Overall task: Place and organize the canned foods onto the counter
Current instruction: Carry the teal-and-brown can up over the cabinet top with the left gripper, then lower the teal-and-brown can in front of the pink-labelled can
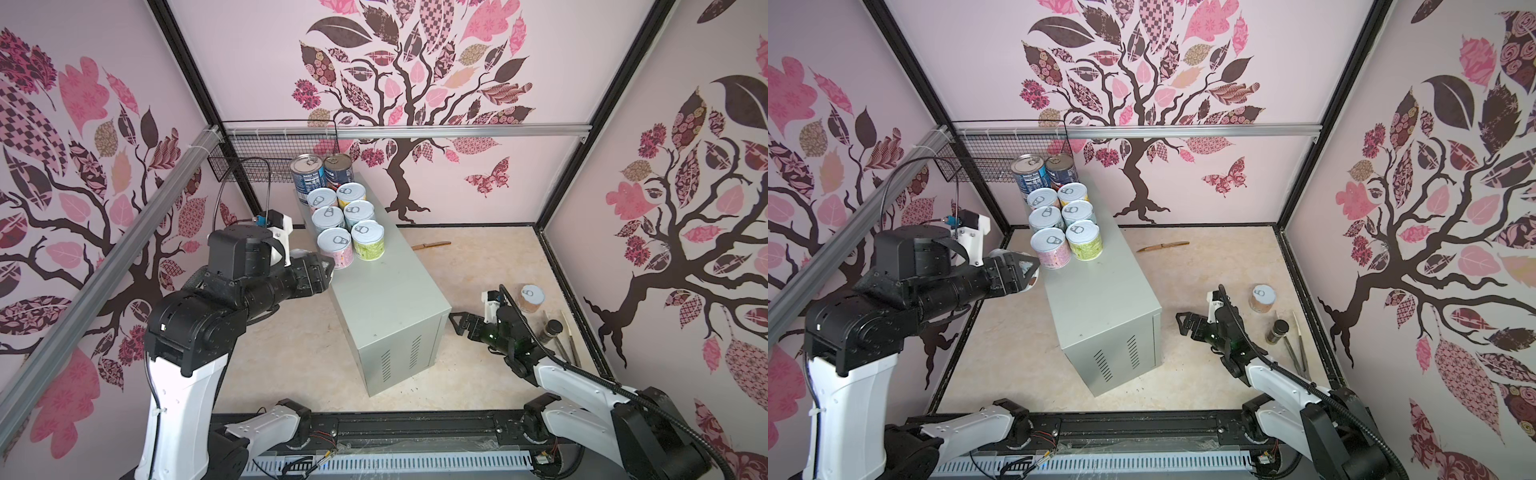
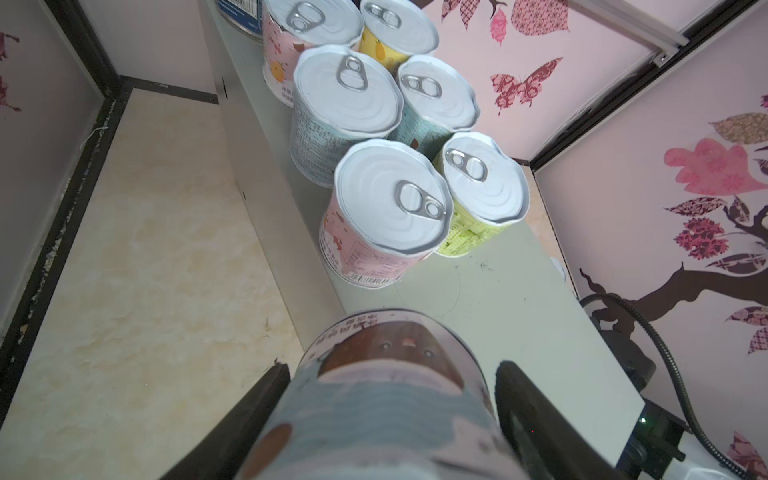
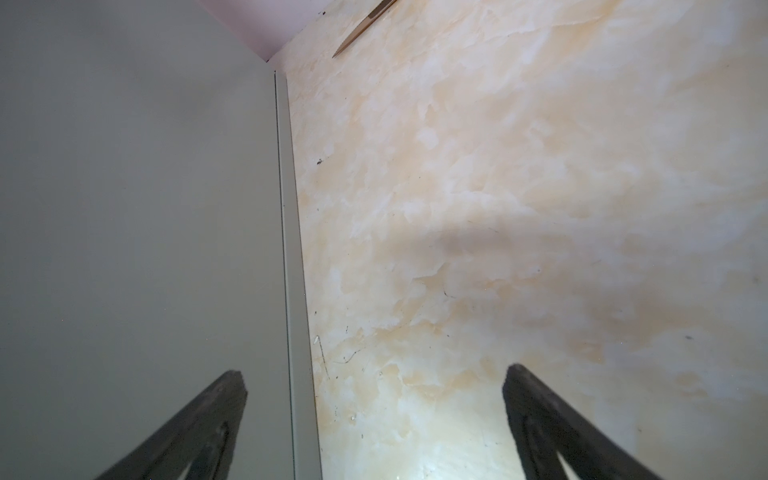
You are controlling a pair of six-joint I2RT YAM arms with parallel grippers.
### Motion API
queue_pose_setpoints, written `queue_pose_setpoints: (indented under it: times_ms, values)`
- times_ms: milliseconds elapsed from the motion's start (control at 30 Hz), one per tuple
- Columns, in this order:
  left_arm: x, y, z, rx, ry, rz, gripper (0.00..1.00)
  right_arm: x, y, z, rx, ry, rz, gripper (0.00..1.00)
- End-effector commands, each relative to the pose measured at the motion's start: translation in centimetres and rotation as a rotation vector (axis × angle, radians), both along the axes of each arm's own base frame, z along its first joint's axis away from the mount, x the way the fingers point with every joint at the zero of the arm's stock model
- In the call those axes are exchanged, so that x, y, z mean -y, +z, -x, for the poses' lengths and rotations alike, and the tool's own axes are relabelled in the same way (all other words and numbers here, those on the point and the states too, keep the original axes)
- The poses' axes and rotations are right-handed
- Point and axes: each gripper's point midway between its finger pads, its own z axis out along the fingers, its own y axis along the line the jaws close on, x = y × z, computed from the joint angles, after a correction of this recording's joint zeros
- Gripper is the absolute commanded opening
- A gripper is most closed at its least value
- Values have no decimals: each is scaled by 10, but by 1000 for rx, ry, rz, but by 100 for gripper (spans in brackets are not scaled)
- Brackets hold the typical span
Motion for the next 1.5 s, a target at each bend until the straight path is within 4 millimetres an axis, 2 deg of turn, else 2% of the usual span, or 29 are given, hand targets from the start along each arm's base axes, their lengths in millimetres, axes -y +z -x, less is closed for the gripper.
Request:
queue_pose_setpoints:
  times_ms: [0, 200, 333, 700, 867, 1100, 1367, 1400, 1433, 1467]
  values:
    - [0, 4, 4, 29, -7, -57, 33, -2, 7, -6, 22, 2, 17, 100]
    - [26, -14, 3, 5, -73, -272, 32, -3, 1, -8, 1, 4, 26, 100]
    - [45, -18, -2, -9, -128, -277, 31, -3, -2, -8, -7, 6, 31, 100]
    - [59, -28, -18, -26, -127, -322, 33, -4, -1, -6, -4, 12, 28, 100]
    - [62, -32, -25, -38, -119, -345, 37, -4, 1, -7, 2, 11, 24, 100]
    - [66, -38, -32, -51, -113, -376, 48, -4, 3, -5, 6, 15, 19, 100]
    - [65, -34, -33, -31, -114, -384, 64, -4, 4, -5, 11, 16, 18, 100]
    - [65, -34, -33, -32, -115, -385, 68, -4, 4, -5, 11, 15, 18, 100]
    - [65, -34, -33, -30, -115, -384, 79, -4, 4, -6, 13, 12, 20, 100]
    - [65, -34, -34, -30, -115, -387, 86, -4, 5, -6, 15, 11, 19, 100]
